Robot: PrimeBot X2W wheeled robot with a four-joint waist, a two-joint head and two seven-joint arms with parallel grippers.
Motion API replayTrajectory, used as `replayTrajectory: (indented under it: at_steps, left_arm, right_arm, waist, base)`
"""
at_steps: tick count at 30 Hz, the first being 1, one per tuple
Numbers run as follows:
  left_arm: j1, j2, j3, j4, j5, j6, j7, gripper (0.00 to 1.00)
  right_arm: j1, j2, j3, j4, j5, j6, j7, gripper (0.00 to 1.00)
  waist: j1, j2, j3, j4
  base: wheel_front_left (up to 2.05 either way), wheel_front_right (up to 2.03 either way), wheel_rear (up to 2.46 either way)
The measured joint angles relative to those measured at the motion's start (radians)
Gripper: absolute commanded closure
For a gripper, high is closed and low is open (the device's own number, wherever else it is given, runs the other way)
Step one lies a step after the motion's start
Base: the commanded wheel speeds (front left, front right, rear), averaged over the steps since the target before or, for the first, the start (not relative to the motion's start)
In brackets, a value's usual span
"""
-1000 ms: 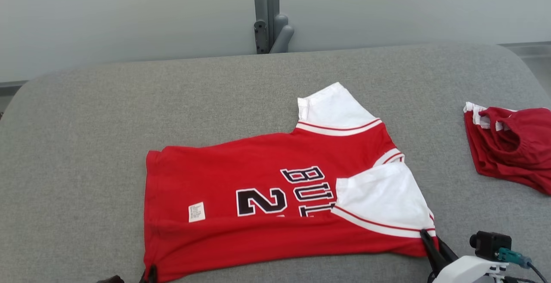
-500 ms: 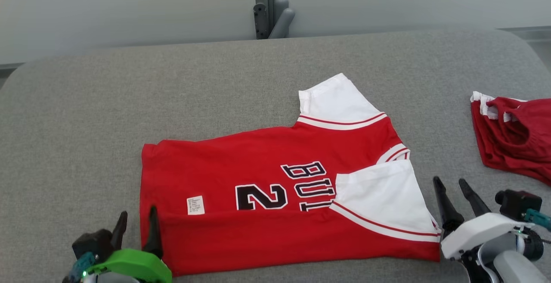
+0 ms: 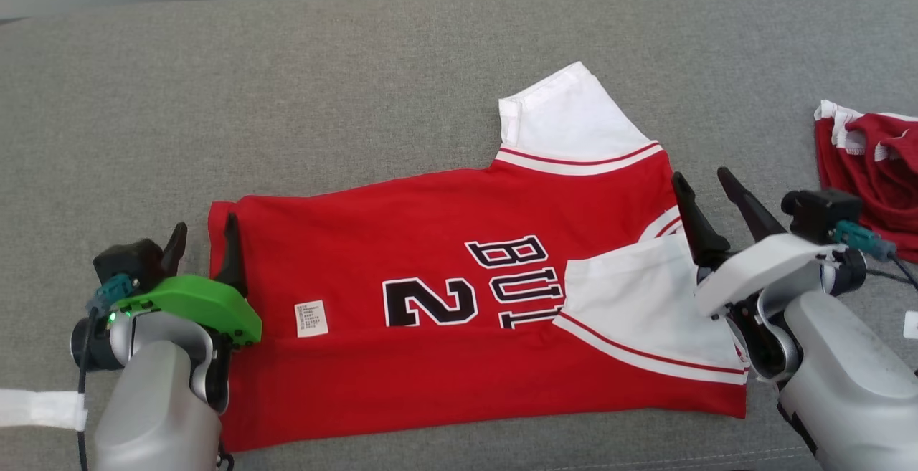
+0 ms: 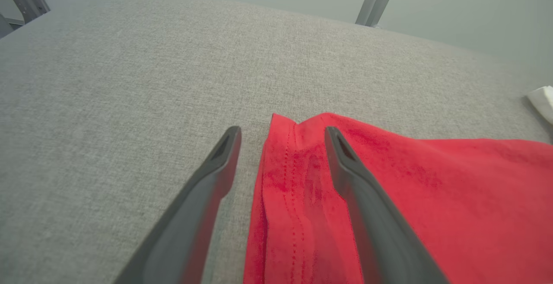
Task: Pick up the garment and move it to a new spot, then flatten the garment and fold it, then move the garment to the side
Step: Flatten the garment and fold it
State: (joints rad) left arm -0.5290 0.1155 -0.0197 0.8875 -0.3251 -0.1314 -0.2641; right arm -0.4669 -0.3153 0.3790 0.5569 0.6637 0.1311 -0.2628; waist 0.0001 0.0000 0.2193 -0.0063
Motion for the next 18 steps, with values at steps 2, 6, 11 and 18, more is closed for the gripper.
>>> replayTrajectory:
  at_steps: [2, 6, 11, 18]
  left_arm:
    - [-0.043, 0.008, -0.011, 0.027, 0.002, 0.0, 0.0, 0.0]
    - [-0.095, 0.02, -0.021, 0.087, 0.011, 0.0, 0.0, 0.0]
    - [-0.137, 0.016, -0.024, 0.149, 0.017, 0.008, 0.0, 0.05]
    - [-0.168, -0.001, -0.04, 0.177, 0.021, 0.008, 0.0, 1.0]
  right_arm:
    - [-0.047, -0.005, 0.019, 0.009, -0.006, 0.0, 0.0, 0.0]
    - [-0.125, -0.014, 0.066, 0.045, -0.016, 0.0, 0.0, 0.0]
    - [-0.202, -0.019, 0.097, 0.088, -0.015, 0.0, 0.0, 0.0]
    - [-0.348, -0.035, 0.157, 0.171, -0.011, 0.0, 0.047, 0.0]
  waist:
    - [0.0, 0.0, 0.018, -0.002]
    - [0.0, 0.0, 0.05, -0.006]
    - [0.0001, 0.0, 0.076, -0.004]
    - [0.0, 0.0, 0.102, 0.014]
  base:
    - [0.0, 0.0, 0.0]
    - [0.0, 0.0, 0.0]
    - [0.0, 0.0, 0.0]
    - [0.0, 0.0, 0.0]
